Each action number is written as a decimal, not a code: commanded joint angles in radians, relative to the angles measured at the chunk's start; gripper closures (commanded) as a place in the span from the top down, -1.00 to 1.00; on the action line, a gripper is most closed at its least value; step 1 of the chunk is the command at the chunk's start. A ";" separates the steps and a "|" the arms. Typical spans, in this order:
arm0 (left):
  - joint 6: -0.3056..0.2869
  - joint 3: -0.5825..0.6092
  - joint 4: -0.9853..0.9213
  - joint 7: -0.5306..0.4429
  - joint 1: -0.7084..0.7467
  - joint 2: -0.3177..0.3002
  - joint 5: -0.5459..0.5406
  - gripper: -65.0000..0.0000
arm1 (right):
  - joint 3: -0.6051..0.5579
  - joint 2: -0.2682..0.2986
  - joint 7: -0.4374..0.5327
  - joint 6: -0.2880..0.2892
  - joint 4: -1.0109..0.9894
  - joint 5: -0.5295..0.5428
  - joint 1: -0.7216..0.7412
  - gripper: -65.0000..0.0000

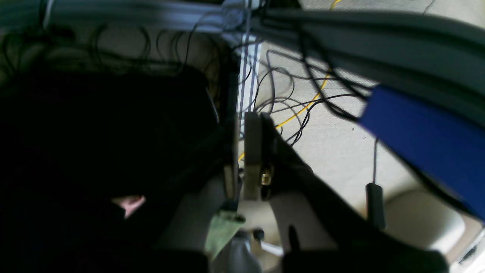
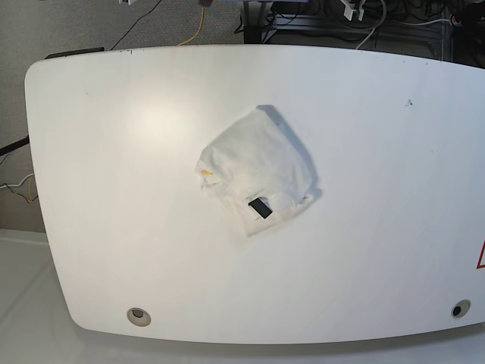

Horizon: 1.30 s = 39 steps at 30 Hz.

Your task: Fold the T-shirt properly

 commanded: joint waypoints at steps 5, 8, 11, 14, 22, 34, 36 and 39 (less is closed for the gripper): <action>-0.009 0.007 -0.235 -0.116 -0.095 -0.078 0.044 -0.95 | 0.001 0.060 0.026 0.004 -0.177 -0.003 0.073 -1.00; -0.009 0.007 -0.337 -0.153 -0.137 -0.095 0.076 -0.95 | 0.001 0.062 0.067 -0.002 -0.222 -0.036 0.100 -1.00; 0.039 0.007 -0.407 -0.156 -0.180 -0.106 0.112 -0.95 | 0.002 0.059 0.107 -0.051 -0.263 -0.092 0.124 -1.00; 0.073 0.007 -0.447 -0.158 -0.205 -0.106 0.147 -0.95 | 0.002 0.056 0.144 -0.110 -0.307 -0.138 0.142 -1.00; 0.129 0.007 -0.460 -0.158 -0.237 -0.072 0.221 -0.95 | 0.002 0.054 0.196 -0.176 -0.426 -0.237 0.200 -1.00; 0.260 0.007 -0.466 -0.158 -0.277 -0.028 0.323 -0.95 | 0.004 0.017 0.198 -0.277 -0.462 -0.336 0.236 -1.00; 0.260 0.007 -0.466 -0.158 -0.282 -0.028 0.325 -0.95 | 0.004 0.007 0.198 -0.281 -0.462 -0.340 0.243 -1.00; 0.260 0.007 -0.466 -0.158 -0.282 -0.028 0.325 -0.95 | 0.004 -0.003 0.198 -0.285 -0.462 -0.340 0.246 -1.00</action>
